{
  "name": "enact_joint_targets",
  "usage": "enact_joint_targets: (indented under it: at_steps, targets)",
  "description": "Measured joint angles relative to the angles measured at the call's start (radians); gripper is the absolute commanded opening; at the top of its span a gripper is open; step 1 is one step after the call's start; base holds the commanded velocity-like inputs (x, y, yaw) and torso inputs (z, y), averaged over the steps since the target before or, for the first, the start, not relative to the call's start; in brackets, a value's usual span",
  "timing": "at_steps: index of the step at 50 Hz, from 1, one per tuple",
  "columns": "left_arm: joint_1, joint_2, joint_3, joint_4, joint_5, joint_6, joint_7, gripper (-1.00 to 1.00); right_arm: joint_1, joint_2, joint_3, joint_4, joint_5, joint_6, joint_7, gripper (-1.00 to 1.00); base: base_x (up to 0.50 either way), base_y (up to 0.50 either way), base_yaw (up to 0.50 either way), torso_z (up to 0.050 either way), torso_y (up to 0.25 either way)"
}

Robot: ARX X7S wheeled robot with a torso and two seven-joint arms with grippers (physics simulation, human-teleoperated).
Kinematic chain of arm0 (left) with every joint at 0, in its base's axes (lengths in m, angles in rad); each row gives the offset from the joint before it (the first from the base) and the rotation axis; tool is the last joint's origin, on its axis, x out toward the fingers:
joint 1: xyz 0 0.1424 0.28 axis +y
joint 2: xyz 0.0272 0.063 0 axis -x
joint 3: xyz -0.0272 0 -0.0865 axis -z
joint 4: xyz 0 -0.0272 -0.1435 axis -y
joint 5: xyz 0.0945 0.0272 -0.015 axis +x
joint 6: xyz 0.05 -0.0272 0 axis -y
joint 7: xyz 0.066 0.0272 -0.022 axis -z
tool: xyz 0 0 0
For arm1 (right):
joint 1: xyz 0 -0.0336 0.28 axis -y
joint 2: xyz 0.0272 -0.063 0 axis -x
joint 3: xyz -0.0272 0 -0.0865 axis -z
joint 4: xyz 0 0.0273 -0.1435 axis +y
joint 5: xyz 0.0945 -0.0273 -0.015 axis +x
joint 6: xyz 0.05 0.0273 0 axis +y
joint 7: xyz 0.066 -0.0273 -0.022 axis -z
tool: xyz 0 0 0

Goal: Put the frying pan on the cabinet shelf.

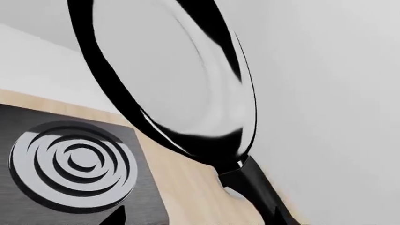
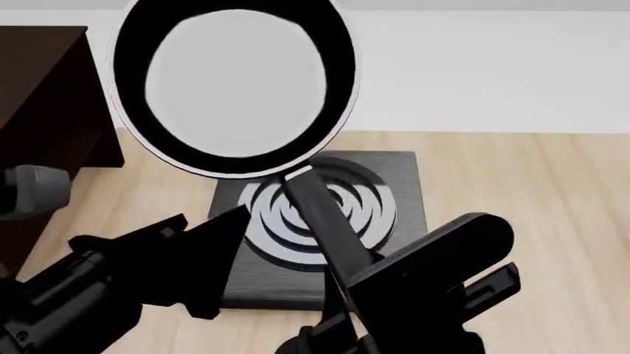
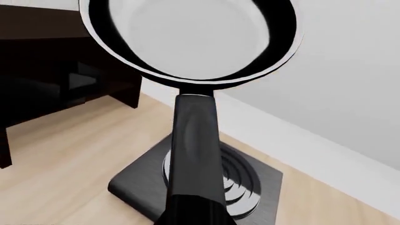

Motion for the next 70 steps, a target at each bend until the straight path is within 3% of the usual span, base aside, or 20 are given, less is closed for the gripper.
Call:
enact_joint_targets:
  at_steps: [32,66,67,70]
  targets:
    - [0.037,0.068,0.104,-0.063,-0.045,0.083,0.006,1.0,-0.027,0.014,-0.053,-0.018,0.001,-0.052,0.013,-1.0,0.0,0.0,0.0,0.001,0.002]
    - [0.036,0.065,0.204,-0.139,-0.027,0.193,0.046,1.0,-0.089,0.044,-0.104,-0.052,-0.026,-0.128,0.003,-1.0,0.0,0.0,0.0,0.001,0.001]
    - [0.037,0.064,0.205,-0.14,-0.027,0.196,0.046,-1.0,-0.091,0.045,-0.105,-0.052,-0.027,-0.13,0.003,-1.0,0.0,0.0,0.0,0.0,0.0]
    - [0.04,0.064,0.21,-0.139,-0.044,0.208,0.05,-1.0,-0.094,0.045,-0.107,-0.053,-0.03,-0.136,0.002,-1.0,0.0,0.0,0.0,0.0,0.004]
